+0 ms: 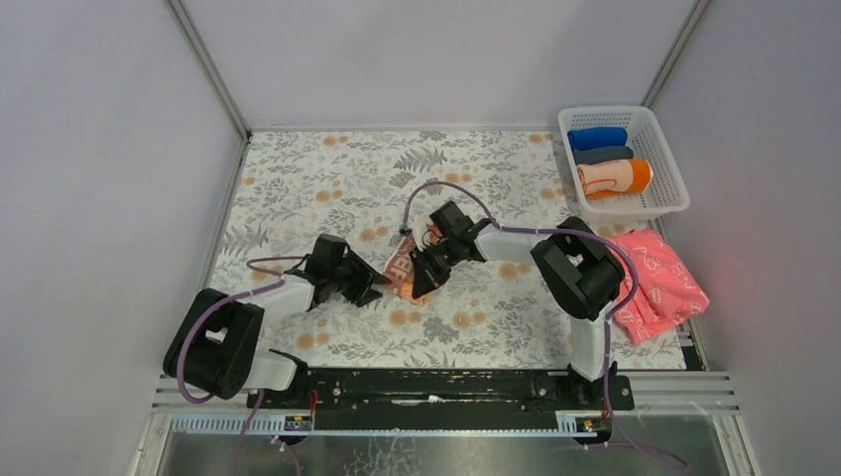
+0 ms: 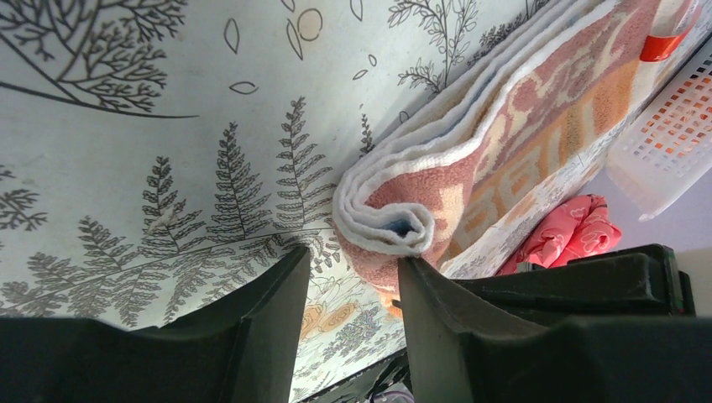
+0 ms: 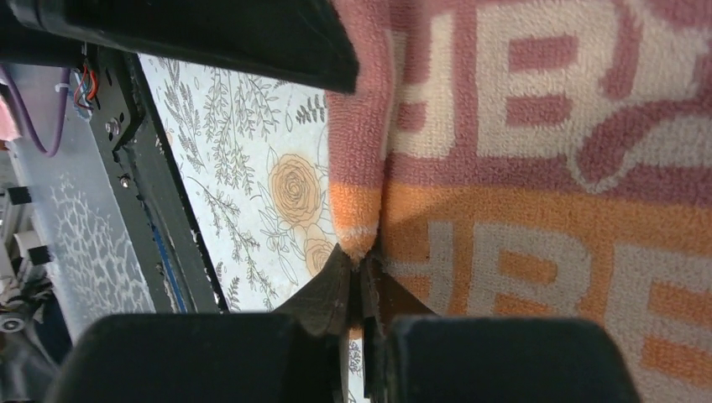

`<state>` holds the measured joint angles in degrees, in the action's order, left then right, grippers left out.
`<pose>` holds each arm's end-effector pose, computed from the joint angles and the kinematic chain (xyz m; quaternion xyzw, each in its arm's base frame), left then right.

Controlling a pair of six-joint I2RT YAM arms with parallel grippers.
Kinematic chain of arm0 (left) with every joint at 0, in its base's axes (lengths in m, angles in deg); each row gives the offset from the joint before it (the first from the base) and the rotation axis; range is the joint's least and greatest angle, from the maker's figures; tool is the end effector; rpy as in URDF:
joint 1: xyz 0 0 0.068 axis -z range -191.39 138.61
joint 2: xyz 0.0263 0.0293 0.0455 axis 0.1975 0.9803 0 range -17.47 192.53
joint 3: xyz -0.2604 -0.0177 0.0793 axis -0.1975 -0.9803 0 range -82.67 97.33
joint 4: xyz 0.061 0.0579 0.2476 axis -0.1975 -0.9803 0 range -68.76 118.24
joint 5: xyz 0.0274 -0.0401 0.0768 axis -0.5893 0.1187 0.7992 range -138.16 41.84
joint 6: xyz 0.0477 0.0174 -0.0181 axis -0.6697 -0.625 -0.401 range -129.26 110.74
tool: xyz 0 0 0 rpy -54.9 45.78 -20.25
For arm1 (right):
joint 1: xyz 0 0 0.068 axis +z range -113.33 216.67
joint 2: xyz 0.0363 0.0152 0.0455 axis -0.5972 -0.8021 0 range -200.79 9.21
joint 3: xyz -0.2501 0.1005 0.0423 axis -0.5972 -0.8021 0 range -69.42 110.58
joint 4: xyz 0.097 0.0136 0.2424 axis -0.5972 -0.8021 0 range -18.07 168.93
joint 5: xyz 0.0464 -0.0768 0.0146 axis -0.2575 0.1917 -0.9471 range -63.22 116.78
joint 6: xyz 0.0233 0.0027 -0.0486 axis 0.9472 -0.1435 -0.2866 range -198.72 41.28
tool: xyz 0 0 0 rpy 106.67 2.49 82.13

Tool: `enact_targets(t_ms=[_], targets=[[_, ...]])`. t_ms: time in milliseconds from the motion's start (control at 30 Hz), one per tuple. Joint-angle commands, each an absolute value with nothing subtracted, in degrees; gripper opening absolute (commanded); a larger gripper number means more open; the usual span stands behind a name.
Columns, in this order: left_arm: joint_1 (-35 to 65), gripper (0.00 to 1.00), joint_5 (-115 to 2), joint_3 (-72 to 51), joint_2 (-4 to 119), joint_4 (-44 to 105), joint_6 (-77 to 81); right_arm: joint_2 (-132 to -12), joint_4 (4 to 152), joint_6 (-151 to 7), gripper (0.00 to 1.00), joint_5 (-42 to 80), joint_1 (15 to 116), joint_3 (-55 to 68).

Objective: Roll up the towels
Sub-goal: Roll the towel at the center of the board.

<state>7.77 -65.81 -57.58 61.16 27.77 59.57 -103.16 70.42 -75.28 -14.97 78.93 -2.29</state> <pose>0.2092 -0.0841 0.1235 -0.3517 0.8728 -0.3170 0.1182 0.2764 0.2833 0.1448 -0.3997 0.8007 0.4249 0.1363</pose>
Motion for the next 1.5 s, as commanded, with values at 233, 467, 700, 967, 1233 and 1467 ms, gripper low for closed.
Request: enact_targets(t_ms=[233,467,700,967,1233,1467], targets=[[8.03,0.43,-57.18,-58.78,67.76,16.20,57.58,-97.48,70.00,-70.29,0.39,-5.40,78.20,-5.66],[8.20,0.42,-56.88,-58.64,68.59,16.20,57.45,-88.39,65.33,-76.84,0.52,10.50,82.72,-3.80],[8.28,0.42,-56.98,-58.62,68.88,16.47,57.44,-86.85,67.24,-80.98,0.51,7.13,88.56,-3.20],[8.30,0.42,-56.99,-58.58,68.89,16.46,57.19,-92.02,67.31,-82.28,0.51,10.21,90.01,-1.82],[8.30,0.42,-56.92,-58.33,69.05,16.38,56.83,-93.75,65.29,-84.37,0.51,15.23,89.97,-1.20],[8.32,0.42,-57.16,-57.94,69.74,16.47,56.50,-94.65,64.67,-85.60,0.51,16.46,90.21,-1.62]])
